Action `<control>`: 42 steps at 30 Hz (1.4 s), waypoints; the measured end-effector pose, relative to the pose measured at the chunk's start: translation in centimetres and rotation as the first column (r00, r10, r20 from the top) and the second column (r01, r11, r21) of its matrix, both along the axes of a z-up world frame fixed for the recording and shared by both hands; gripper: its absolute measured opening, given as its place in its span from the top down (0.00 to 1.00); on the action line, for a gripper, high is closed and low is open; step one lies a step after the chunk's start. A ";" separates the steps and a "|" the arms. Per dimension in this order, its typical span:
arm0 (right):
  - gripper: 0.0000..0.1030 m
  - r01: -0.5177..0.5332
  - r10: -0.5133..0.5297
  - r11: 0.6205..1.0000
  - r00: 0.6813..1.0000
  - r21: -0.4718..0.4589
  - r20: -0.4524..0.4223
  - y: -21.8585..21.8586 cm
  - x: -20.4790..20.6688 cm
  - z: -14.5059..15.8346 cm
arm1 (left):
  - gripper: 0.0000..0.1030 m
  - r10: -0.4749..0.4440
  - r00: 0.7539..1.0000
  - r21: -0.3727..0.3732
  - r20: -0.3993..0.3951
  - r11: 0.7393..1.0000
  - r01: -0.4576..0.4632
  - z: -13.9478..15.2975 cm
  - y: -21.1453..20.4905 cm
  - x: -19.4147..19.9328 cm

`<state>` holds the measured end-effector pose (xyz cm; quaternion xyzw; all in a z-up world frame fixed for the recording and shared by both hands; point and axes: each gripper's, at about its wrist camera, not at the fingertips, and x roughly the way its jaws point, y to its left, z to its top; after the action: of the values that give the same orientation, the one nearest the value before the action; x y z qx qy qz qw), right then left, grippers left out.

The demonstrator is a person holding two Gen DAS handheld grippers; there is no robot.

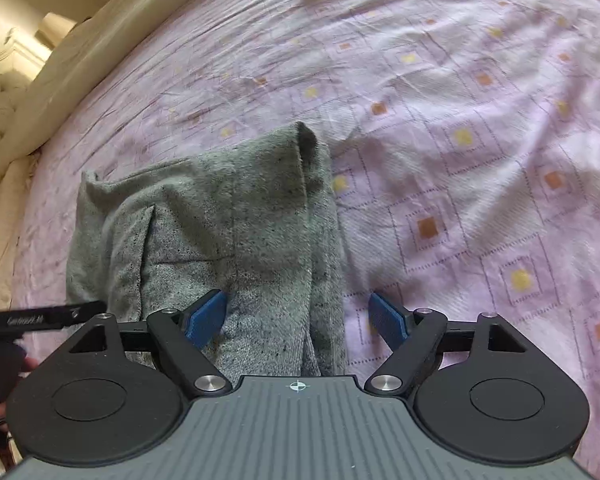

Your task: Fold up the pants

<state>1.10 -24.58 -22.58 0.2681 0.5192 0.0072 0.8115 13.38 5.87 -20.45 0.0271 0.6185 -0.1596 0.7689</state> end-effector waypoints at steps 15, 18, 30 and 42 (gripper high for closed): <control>0.11 -0.058 0.059 0.998 0.997 -0.016 0.047 1.0 0.4 0.1 | 0.00 0.003 0.997 -0.054 0.078 0.999 0.001 -0.4 -3.1 0.8; 0.58 -0.070 0.068 0.996 0.997 0.053 0.040 0.8 0.6 0.6 | 0.02 0.014 1.000 -0.076 0.024 0.997 -0.012 -0.2 -2.5 1.0; 0.77 -0.126 0.142 0.983 0.983 -0.132 0.118 8.8 1.4 11.7 | 0.74 0.119 0.992 -0.171 0.051 0.979 -0.108 5.3 3.2 -0.8; 0.77 -0.273 0.270 0.962 0.927 -0.025 0.260 24.5 13.1 16.3 | 0.74 0.219 0.945 -0.107 0.242 0.974 -0.198 14.3 22.1 6.5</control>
<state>14.22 -0.10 -6.24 0.1953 0.4400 0.1577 0.8622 19.88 27.95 -6.11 -0.0498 0.5080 -0.0979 0.8544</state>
